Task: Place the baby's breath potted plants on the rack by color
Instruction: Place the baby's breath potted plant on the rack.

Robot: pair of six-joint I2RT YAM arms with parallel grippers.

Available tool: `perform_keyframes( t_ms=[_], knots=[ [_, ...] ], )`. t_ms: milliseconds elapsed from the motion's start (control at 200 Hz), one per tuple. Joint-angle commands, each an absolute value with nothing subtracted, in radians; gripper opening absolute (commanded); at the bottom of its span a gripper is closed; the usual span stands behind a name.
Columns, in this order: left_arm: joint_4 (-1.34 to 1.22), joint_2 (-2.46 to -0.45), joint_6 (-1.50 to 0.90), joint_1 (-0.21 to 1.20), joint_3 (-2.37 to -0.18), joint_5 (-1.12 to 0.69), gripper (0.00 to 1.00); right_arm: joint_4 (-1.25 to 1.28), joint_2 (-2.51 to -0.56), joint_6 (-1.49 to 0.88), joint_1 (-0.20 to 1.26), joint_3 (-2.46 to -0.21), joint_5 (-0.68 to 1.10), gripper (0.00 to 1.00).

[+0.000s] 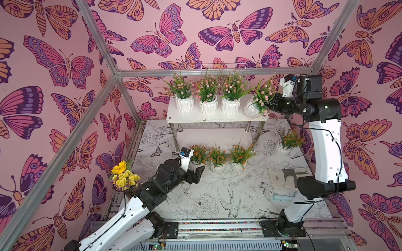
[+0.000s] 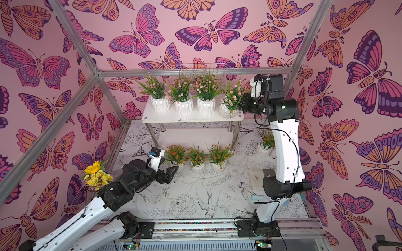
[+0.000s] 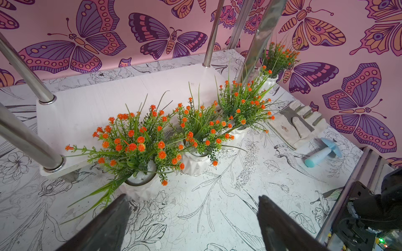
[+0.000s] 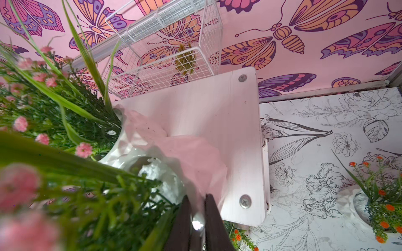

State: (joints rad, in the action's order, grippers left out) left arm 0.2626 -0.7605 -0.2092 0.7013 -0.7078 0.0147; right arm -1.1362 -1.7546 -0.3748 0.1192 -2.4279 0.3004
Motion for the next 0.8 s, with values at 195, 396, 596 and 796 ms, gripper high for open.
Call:
perform_keyframes(
  t_ms=[195,396,596,796],
  knots=[
    [0.269,-0.761,-0.197,0.702,-0.723,0.013,0.92,-1.037,-1.771,-0.402,0.114,-2.464,0.322,0.0],
    [0.268,-0.763,-0.194,0.701,-0.721,0.021,0.92,-1.019,-1.778,-0.407,0.114,-2.454,0.321,0.0],
    [0.268,-0.767,-0.19,0.702,-0.719,0.024,0.93,-1.016,-1.784,-0.406,0.114,-2.451,0.302,0.0],
    [0.269,-0.771,-0.189,0.701,-0.718,0.026,0.93,-1.002,-1.79,-0.412,0.114,-2.439,0.303,0.03]
  ],
)
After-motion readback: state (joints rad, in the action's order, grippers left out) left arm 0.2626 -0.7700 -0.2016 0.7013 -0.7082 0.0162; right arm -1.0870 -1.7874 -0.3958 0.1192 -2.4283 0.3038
